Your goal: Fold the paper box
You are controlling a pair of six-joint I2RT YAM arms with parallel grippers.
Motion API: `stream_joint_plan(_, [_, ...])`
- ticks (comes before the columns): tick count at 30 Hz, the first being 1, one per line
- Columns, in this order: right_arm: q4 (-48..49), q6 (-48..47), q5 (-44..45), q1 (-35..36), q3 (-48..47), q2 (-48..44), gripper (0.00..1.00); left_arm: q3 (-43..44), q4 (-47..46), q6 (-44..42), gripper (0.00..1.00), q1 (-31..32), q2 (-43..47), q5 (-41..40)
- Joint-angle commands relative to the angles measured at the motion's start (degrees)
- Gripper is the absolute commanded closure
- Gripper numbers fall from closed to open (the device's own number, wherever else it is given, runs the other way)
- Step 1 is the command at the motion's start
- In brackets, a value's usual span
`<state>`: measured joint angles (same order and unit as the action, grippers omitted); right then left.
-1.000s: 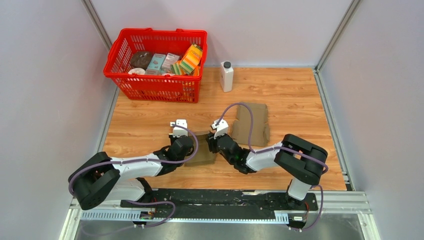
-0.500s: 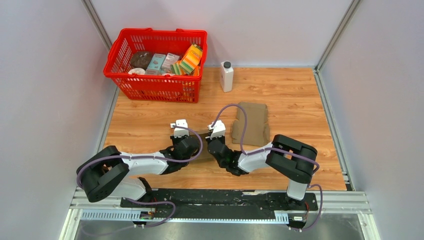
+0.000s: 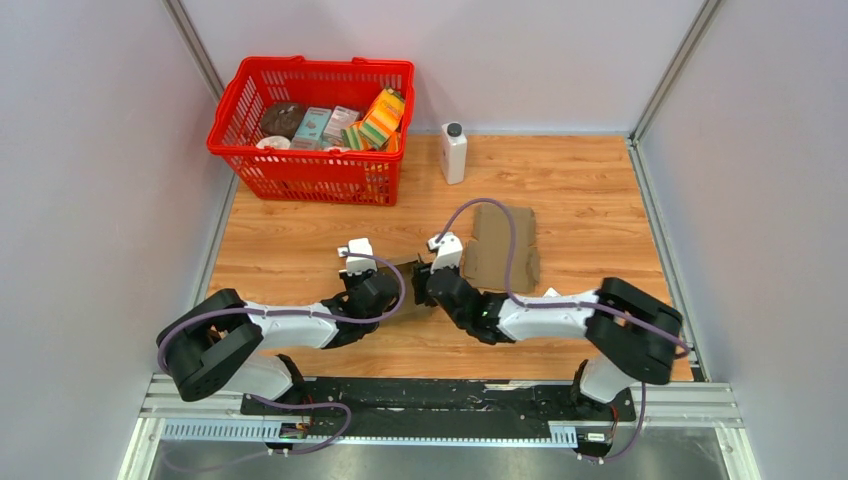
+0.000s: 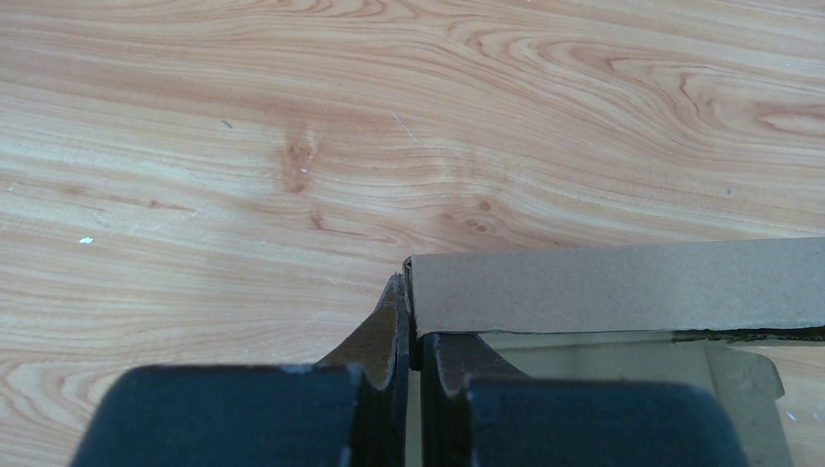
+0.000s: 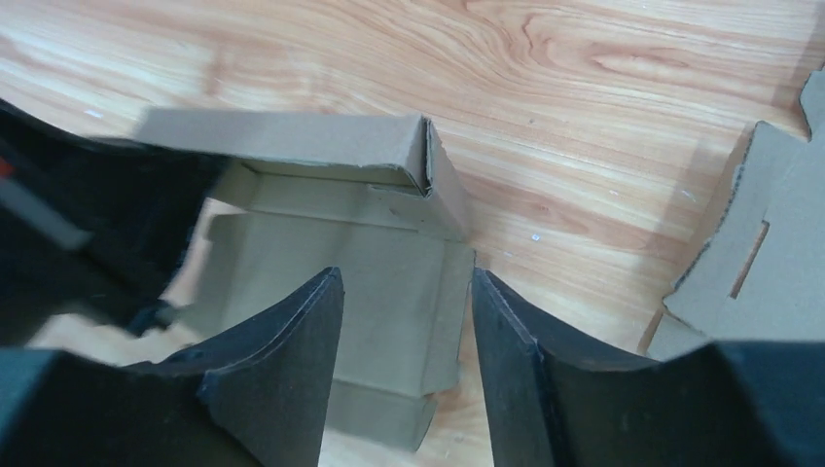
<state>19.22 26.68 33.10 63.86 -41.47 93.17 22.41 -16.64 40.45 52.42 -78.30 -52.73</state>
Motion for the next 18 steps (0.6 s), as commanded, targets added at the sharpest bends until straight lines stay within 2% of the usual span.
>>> stream_joint_plan(1, [-7.52,9.52,-9.79,-4.16,2.89,-11.23,0.43,-1.85,2.49,1.57,1.00,0.13,-0.80,3.16])
stream_joint_plan(2, [-8.23,11.62,-12.07,-5.66,3.15,-13.86,0.42,-1.85,2.41,1.30,1.00,0.13,-0.80,3.16])
stream_joint_plan(3, [-8.58,13.38,-19.49,-9.76,2.98,-14.67,0.40,-1.76,2.58,1.04,1.00,0.13,-0.80,3.16])
stream_joint_plan(4, [-9.37,17.58,-23.05,-11.98,1.50,-14.94,0.40,-1.67,2.58,0.69,1.00,0.13,-0.63,3.16])
stream_joint_plan(7, [-12.97,20.86,-33.78,-17.70,-4.37,-12.84,0.39,-1.67,2.58,0.51,1.00,0.22,-0.62,3.16])
stream_joint_plan(14, [-12.20,19.21,-37.76,-20.00,-11.08,-4.32,0.38,-1.67,3.11,0.51,1.00,0.13,-0.27,3.42])
stream_joint_plan(18, [-8.24,18.15,-40.31,-19.91,-10.47,-1.33,0.41,-1.76,3.46,0.25,1.00,0.13,0.08,3.16])
